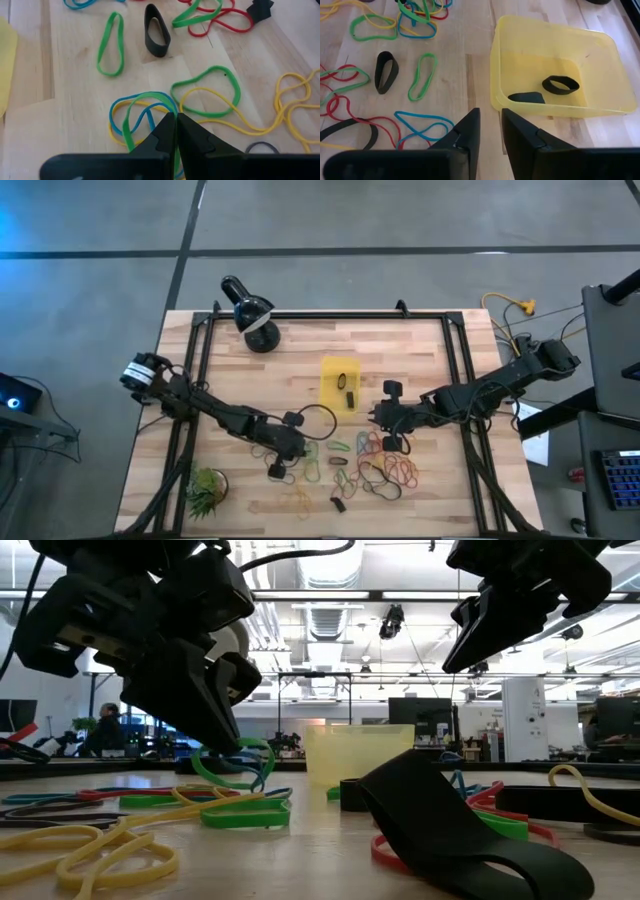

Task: Pick and place rubber bands into bin
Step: Put the green rubber band into the yellow bin

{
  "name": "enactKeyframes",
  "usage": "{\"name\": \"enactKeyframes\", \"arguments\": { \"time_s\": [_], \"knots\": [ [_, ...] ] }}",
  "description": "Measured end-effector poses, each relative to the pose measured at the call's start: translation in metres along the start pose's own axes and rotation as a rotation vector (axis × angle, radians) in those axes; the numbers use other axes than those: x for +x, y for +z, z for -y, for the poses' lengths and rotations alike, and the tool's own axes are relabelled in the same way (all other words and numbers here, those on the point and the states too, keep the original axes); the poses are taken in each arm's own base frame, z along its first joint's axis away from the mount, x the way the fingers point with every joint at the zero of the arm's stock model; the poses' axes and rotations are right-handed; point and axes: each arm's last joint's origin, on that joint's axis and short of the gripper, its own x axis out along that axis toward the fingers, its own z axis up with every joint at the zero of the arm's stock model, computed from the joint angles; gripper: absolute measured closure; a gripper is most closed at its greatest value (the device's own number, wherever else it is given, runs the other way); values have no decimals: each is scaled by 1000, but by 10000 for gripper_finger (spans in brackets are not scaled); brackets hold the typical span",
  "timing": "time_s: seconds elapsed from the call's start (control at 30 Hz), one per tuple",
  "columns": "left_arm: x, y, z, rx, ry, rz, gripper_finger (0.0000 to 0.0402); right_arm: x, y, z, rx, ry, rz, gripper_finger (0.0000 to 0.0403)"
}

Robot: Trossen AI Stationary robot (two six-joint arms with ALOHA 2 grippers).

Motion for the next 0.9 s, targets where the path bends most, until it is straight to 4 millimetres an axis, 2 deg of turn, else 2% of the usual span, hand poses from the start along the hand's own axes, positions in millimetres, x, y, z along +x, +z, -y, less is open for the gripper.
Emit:
{"name": "enactKeyframes", "arguments": {
  "time_s": [0.47,0.9],
  "knots": [
    [0,-1,0,6,12,-1,402,0,0,0,0,0,0,337],
    [0,-1,-1,8,31,1,402,0,0,0,0,0,0,328]
  ]
}}
